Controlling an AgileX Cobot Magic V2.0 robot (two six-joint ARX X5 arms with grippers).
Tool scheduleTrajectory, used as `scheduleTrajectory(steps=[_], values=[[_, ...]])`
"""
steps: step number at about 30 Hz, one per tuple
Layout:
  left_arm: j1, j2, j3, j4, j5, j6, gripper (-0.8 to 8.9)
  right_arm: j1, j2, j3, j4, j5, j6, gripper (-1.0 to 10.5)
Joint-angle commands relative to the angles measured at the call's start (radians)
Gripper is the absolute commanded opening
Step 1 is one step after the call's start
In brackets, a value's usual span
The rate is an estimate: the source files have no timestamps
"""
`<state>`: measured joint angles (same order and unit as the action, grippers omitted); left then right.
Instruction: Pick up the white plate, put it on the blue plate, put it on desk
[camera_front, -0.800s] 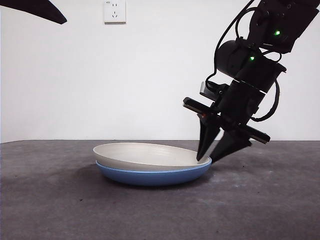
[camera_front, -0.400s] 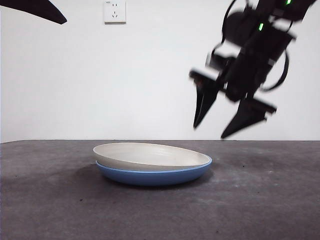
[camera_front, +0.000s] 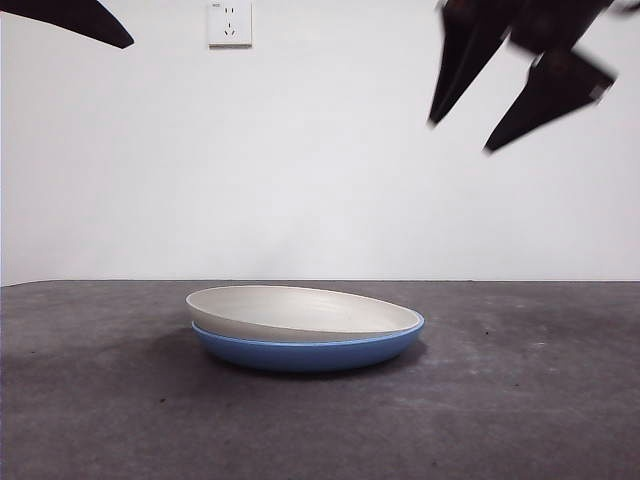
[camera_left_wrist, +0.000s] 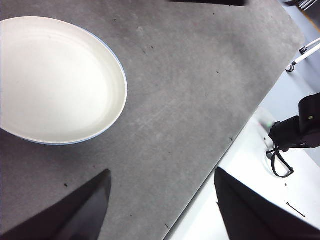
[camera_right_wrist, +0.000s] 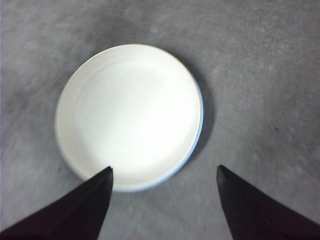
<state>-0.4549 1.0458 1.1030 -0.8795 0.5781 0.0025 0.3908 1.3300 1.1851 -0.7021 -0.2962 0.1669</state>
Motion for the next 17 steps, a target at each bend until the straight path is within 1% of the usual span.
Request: scheduleTrajectory(steps=[1, 8, 10, 17], values=[[-0.005, 0.006, 0.006, 0.009, 0.006, 0.013, 3.35, 0.006, -0.071, 0.021, -0.072, -0.02, -0.071, 3.3], [-0.005, 0.006, 0.006, 0.009, 0.006, 0.013, 3.35, 0.007, -0.239, 0.02, -0.239, -0.064, -0.123, 3.3], [-0.005, 0.006, 0.006, 0.009, 0.006, 0.013, 3.35, 0.008, -0.277, 0.01, -0.283, -0.083, -0.126, 3.3], [-0.005, 0.006, 0.006, 0.009, 0.006, 0.013, 3.35, 0.028, -0.385, -0.085, -0.301, -0.153, -0.127, 3.3]])
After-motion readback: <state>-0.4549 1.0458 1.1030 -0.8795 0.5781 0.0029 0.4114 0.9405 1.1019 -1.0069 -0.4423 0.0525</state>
